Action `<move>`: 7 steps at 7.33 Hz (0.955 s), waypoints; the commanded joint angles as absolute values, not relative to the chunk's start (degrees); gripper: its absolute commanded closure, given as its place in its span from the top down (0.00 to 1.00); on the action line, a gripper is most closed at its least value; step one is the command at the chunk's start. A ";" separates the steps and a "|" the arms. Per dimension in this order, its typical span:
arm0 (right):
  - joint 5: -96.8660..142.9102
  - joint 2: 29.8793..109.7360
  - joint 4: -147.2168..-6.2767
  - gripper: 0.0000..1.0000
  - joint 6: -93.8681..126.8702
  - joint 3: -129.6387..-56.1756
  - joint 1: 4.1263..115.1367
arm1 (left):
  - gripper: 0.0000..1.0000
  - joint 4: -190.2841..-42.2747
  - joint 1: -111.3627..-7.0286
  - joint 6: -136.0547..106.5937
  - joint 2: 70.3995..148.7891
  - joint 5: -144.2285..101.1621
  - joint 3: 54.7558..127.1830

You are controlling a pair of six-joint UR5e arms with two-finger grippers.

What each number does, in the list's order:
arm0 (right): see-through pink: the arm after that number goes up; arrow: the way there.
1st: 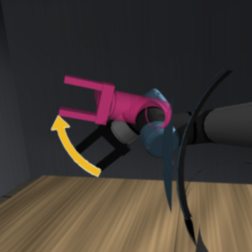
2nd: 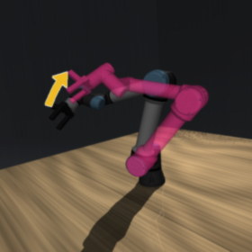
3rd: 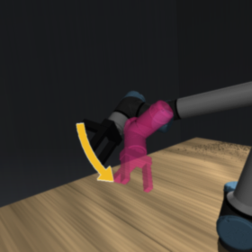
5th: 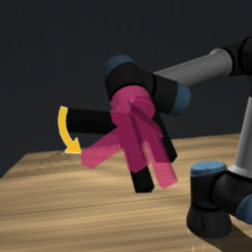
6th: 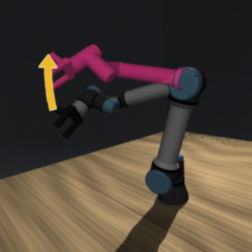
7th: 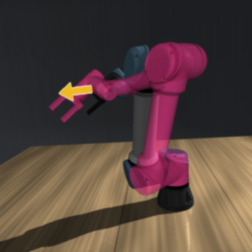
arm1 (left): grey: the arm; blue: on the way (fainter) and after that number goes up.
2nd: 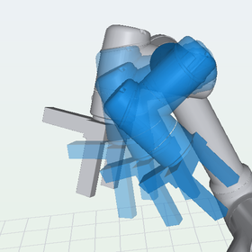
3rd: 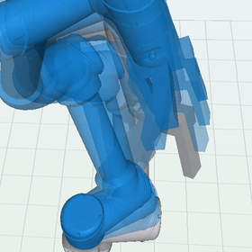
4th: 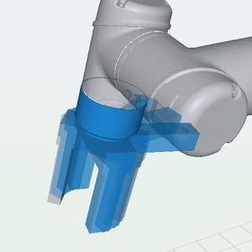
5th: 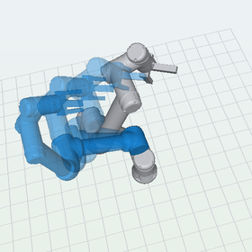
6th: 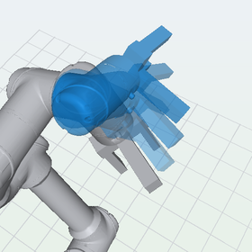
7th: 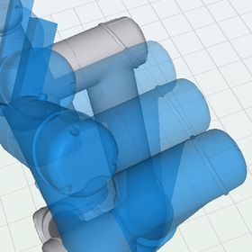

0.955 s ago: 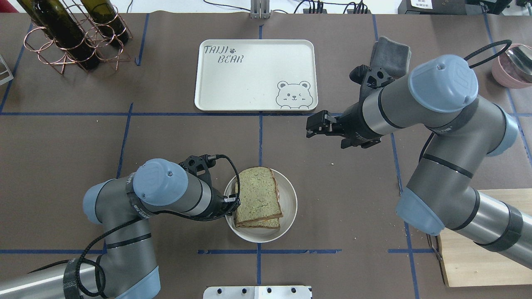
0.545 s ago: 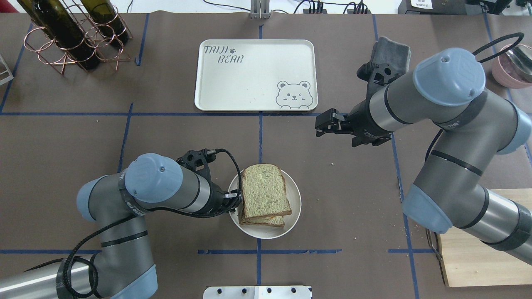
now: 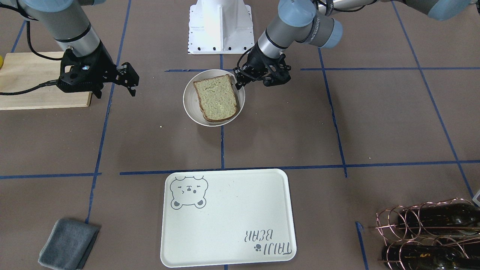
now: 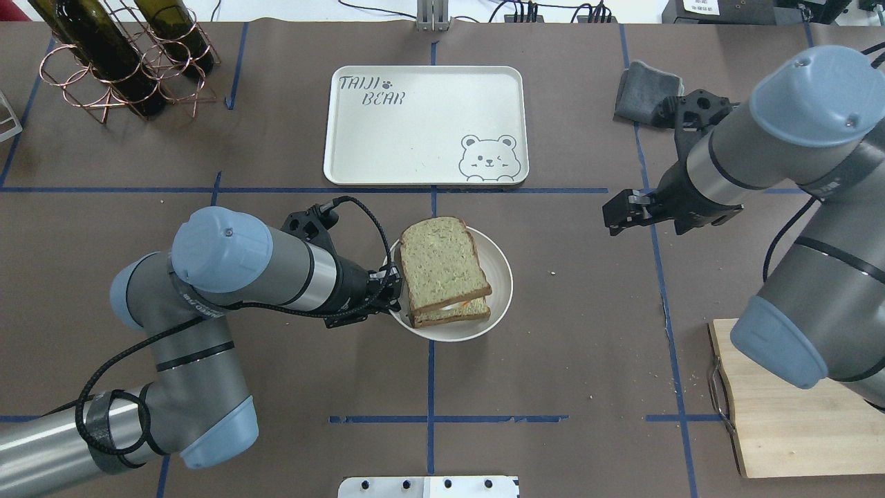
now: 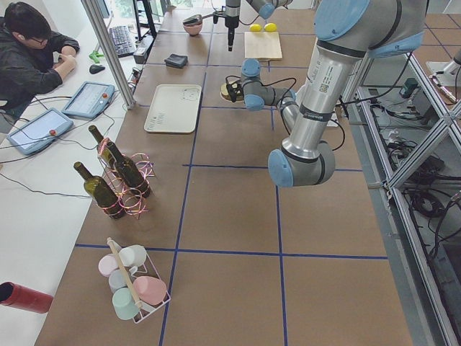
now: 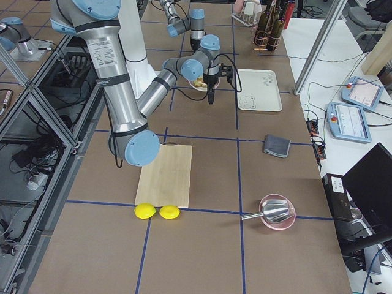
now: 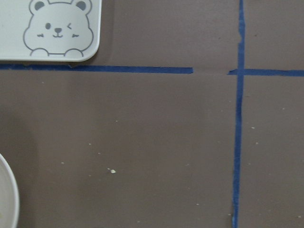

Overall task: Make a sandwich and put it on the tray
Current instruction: 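Carry the plate with the left gripper onto the white tray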

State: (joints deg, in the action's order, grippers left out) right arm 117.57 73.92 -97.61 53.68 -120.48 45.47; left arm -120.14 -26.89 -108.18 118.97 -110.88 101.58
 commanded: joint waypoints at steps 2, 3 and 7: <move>120.74 81.28 -98.09 1.00 36.27 -120.86 53.58 | 0.00 -124.00 -32.24 -120.75 128.99 -110.66 87.25; 123.28 83.21 -98.09 1.00 29.77 -119.72 58.05 | 0.00 -124.97 -34.00 -121.63 131.02 -110.48 83.27; 127.52 84.46 -98.09 1.00 14.34 -112.16 68.63 | 0.00 -130.06 -40.24 -126.47 138.69 -106.09 67.61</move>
